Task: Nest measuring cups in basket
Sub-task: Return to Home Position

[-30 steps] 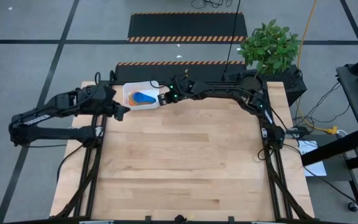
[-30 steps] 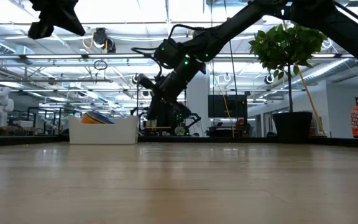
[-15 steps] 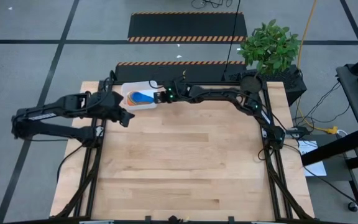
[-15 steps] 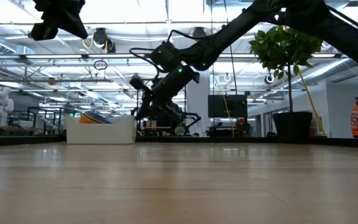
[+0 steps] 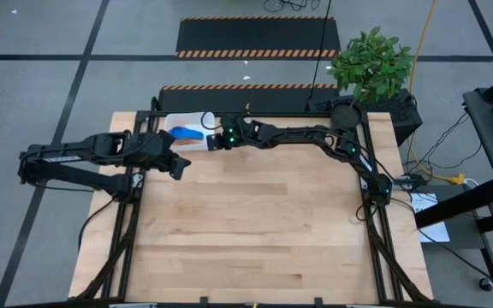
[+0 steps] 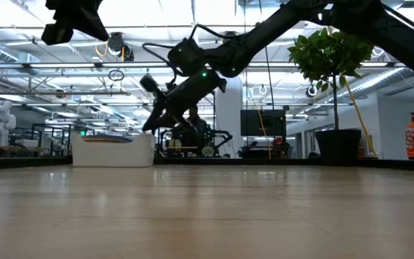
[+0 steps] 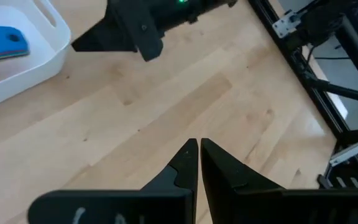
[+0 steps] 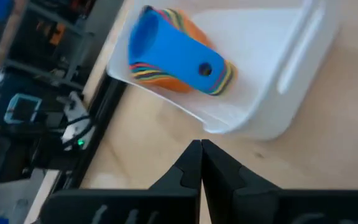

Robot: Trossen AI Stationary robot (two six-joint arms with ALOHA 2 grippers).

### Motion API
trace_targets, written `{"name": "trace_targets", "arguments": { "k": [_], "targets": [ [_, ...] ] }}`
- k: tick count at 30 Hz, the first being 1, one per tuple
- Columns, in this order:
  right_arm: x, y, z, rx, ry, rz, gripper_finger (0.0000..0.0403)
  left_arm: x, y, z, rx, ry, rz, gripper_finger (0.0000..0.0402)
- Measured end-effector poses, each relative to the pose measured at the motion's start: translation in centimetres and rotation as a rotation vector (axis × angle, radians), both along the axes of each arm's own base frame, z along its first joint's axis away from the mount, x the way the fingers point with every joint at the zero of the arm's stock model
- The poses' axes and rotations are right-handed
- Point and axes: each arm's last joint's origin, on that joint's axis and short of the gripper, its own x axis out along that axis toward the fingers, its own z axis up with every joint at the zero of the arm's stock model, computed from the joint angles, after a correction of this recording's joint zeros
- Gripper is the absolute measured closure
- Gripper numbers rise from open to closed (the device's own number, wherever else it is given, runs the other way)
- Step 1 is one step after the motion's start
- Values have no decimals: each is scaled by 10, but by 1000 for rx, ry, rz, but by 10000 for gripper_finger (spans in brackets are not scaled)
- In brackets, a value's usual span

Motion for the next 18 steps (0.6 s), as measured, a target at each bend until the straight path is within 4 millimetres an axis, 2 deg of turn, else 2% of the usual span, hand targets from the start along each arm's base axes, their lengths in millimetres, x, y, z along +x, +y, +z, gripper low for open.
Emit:
{"name": "trace_targets", "arguments": {
  "k": [4,8,12,18],
  "targets": [
    [-5,0,30,-53,-67,94,403,-1,-5,1,21,-3,-56,380],
    [-14,9,64,-127,-121,296,403,0,-9,1,76,12,-178,380],
    [-26,34,85,-159,-117,511,403,0,-11,1,100,16,-224,380],
    [-58,78,115,-266,-112,648,403,0,-12,1,49,9,-214,380]
  ]
}}
